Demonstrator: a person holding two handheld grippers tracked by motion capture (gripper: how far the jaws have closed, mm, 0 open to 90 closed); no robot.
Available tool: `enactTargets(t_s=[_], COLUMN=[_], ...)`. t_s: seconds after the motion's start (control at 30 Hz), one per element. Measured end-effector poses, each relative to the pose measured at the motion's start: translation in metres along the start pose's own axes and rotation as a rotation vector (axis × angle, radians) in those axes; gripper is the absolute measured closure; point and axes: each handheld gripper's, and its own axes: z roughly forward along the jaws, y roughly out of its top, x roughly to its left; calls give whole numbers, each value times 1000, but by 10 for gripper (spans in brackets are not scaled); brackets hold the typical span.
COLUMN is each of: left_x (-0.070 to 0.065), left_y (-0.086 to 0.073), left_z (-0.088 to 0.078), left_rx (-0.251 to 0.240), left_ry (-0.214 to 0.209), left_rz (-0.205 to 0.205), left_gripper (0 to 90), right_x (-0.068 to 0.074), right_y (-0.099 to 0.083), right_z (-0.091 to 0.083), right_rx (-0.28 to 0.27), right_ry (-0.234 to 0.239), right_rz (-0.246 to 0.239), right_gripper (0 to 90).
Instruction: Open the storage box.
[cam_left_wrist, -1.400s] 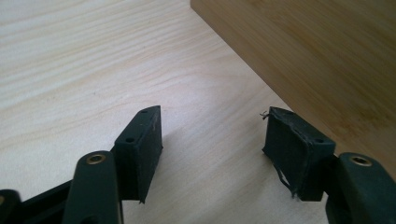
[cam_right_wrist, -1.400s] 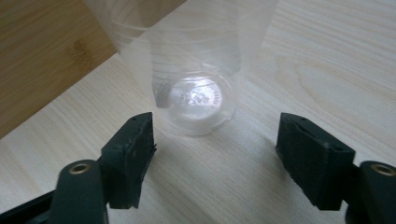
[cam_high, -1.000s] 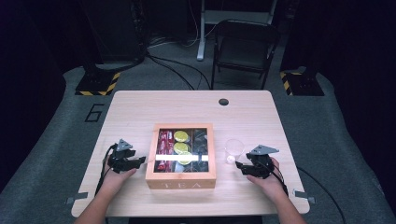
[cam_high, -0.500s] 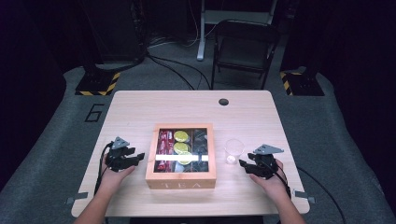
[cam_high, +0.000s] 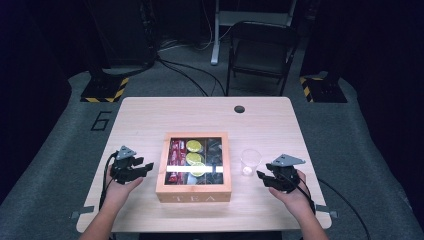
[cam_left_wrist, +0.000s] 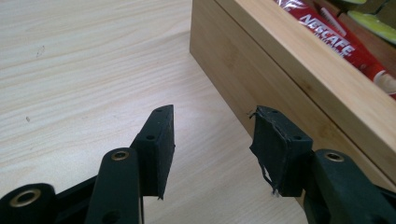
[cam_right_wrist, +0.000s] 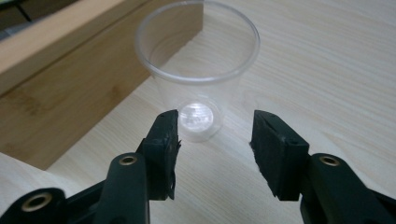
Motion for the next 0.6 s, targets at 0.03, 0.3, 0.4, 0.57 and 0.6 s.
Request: enactTargets(t_s=[0.03,0.3,0.4,0.57,0.6], left_x=[0,-3,-3,-4,-4], left_y=[1,2,3,5,5], left_z=[-1,-5,-7,-10,-10], left_rx=[4,-3,-10,-19,-16], left_ry=[-5,5,-7,-20,-20], left_rz=[2,16,13,19,22], left_gripper=[486,486,490,509,510], right_x=[1,4,6,16,19], right_y=[1,15,20,26,27], right_z=[-2,-17,-22,-31,-32], right_rx=[-4,-41,-51,-61,-65], right_ry=[3,23,34,63,70], right_rz=[-3,6,19,-2,-11], right_gripper=[528,579,592,625,631])
